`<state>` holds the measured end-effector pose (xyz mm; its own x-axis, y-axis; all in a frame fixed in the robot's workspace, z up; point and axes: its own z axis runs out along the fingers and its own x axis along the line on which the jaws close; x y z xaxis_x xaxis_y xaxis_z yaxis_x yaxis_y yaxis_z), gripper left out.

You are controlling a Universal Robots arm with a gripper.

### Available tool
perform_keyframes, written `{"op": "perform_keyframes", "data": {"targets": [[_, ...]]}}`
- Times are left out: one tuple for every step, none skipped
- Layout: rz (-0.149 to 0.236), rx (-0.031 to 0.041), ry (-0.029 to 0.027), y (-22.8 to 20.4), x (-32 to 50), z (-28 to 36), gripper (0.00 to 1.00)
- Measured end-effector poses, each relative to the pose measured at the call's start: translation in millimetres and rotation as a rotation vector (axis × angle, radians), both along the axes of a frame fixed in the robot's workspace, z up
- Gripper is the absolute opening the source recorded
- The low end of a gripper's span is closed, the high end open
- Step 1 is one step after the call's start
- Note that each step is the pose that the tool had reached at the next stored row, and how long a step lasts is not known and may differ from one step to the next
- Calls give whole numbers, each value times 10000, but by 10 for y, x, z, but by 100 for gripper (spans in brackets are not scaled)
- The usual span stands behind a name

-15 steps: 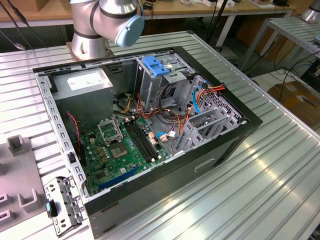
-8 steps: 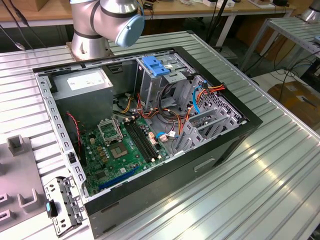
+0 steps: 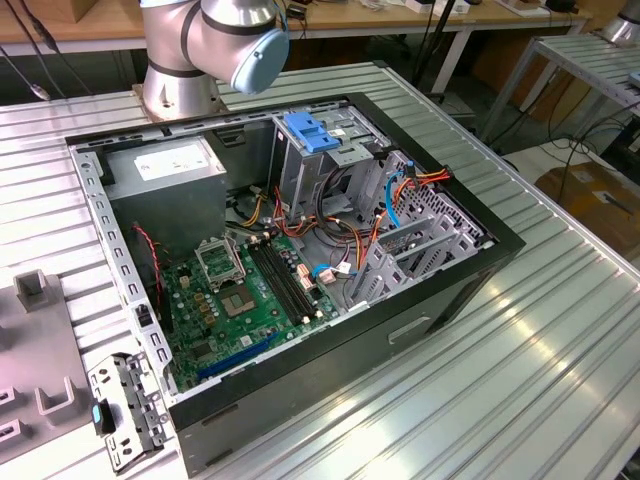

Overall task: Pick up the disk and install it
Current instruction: 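Pick up the disk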

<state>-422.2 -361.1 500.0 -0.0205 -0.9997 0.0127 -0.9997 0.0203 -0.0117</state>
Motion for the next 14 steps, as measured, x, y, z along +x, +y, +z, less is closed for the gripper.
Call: {"op": "perform_keyframes", "data": {"targets": [[0, 0, 1, 0, 5, 0, 37], [0, 0, 0, -1, 10, 0, 37], [0, 0, 2, -1, 16, 1, 37], [0, -1, 1, -2, 22, 0, 37], [0, 0, 1, -3, 27, 0, 37], [0, 0, 0, -4, 31, 0, 37], [0, 0, 0, -7, 35, 0, 37], [1, -1, 1, -12, 42, 1, 37], [0, -2, 3, -17, 45, 1, 37], [0, -1, 2, -26, 47, 1, 37], [0, -1, 1, -40, 49, 1, 37], [0, 0, 1, -49, 50, 0, 37], [0, -1, 1, -61, 52, 0, 37], [0, 0, 1, -73, 55, 0, 37]]}}
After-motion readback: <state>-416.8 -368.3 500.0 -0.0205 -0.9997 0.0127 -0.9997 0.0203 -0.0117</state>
